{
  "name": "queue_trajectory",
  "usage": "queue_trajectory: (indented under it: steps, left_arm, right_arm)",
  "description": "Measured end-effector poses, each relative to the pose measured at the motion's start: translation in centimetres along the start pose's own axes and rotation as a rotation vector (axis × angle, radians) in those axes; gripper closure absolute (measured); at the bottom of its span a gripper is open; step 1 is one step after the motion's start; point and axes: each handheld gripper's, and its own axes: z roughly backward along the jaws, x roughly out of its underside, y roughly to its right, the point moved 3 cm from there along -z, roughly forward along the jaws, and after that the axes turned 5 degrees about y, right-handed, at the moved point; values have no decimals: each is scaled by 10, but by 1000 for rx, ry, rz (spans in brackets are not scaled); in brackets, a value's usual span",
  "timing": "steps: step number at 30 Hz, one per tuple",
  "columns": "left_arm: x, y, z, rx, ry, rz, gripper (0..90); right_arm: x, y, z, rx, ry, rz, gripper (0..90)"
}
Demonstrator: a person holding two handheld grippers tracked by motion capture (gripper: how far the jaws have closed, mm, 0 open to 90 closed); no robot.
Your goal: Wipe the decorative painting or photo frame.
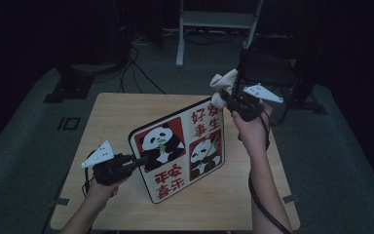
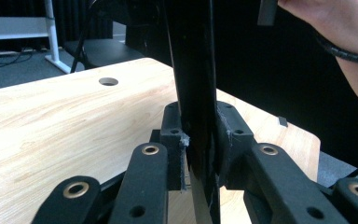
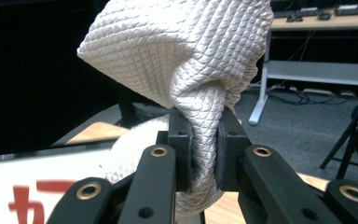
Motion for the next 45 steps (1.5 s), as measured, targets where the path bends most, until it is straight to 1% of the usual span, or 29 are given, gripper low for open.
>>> queue_trajectory:
  steps: [2, 3, 4, 5, 6, 7, 9, 11, 13, 14, 17, 18, 20, 23, 25, 26, 28, 29, 30, 31, 32, 33, 35, 37, 38, 39, 41, 43, 45]
  left_arm:
    - [0, 0, 0, 2, 0, -3, 764]
    - [0, 0, 0, 3, -1, -5, 764]
    - [1, 0, 0, 4, -1, -6, 764]
    - [1, 0, 1, 5, -3, -8, 764]
    - [1, 0, 1, 5, -2, -9, 764]
    - [1, -1, 1, 7, -2, -8, 763]
    - [1, -2, 2, 7, -5, -9, 762]
    - [1, -4, 3, 9, -4, -4, 763]
    - [1, -5, 4, 11, -1, -3, 762]
    - [1, -4, 4, 11, -3, -9, 762]
    - [0, -4, 4, 12, -7, -13, 763]
    - [0, -5, 4, 13, -9, -14, 763]
    - [0, -5, 4, 17, -16, -18, 763]
    - [0, -6, 4, 21, -21, -18, 764]
    - [-1, -6, 4, 27, -25, -20, 765]
    - [-1, -5, 4, 23, -25, -25, 766]
    - [-1, -5, 4, 25, -28, -26, 766]
    - [-1, -5, 4, 25, -28, -26, 765]
    - [-1, -5, 4, 24, -30, -25, 765]
    - [-1, -5, 4, 27, -32, -26, 765]
    - [-1, -5, 4, 26, -32, -27, 765]
    - [-1, -5, 4, 26, -31, -26, 765]
    - [-1, -5, 3, 23, -32, -28, 765]
    - [-1, -4, 3, 23, -33, -30, 765]
    - [-1, -5, 3, 23, -33, -27, 765]
    - [-1, -5, 3, 25, -33, -27, 765]
    - [-1, -5, 3, 23, -34, -25, 764]
    - [-1, -5, 3, 25, -33, -26, 765]
    - [-1, -5, 3, 23, -33, -24, 765]
  right_arm:
    - [-6, -2, 0, -2, 22, 1, 796]
    - [-10, -2, -1, 4, 35, 6, 795]
    - [-13, -3, -2, 2, 48, 6, 795]
    - [-16, -4, -3, -12, 55, 4, 794]
    - [-19, -5, -5, -11, 66, 2, 794]
    - [-21, -6, -6, -5, 62, 10, 794]
    - [-21, -9, -10, -26, 43, 23, 795]
    - [-17, -10, -12, -16, 9, 49, 795]
    - [-12, -7, -13, -13, -9, 49, 796]
    - [-9, -5, -13, -6, -20, 43, 796]
    - [0, 4, -12, -10, -48, 4, 797]
    - [3, 7, -12, -11, -50, -9, 798]
    - [7, 12, -11, -29, -46, -57, 799]
    - [15, 20, -12, -42, -65, -100, 800]
    - [24, 23, -14, -49, -87, -123, 802]
    - [28, 24, -14, -54, -98, -135, 802]
    - [36, 26, -14, -57, -101, -167, 803]
    - [36, 26, -14, -57, -101, -167, 803]
    - [40, 26, -13, -57, -100, -181, 803]
    - [51, 30, -12, -72, -108, -228, 804]
    - [51, 30, -12, -72, -108, -228, 804]
    - [59, 33, -12, -84, -122, -268, 804]
    - [62, 34, -12, -88, -124, -276, 804]
    - [73, 37, -10, -97, -142, -306, 805]
    - [73, 37, -10, -97, -142, -306, 805]
    - [80, 38, -9, -99, -155, -308, 806]
    - [82, 39, -8, -100, -161, -310, 806]
    - [96, 41, -7, -97, -193, -315, 807]
    - [100, 42, -6, -96, -199, -316, 807]
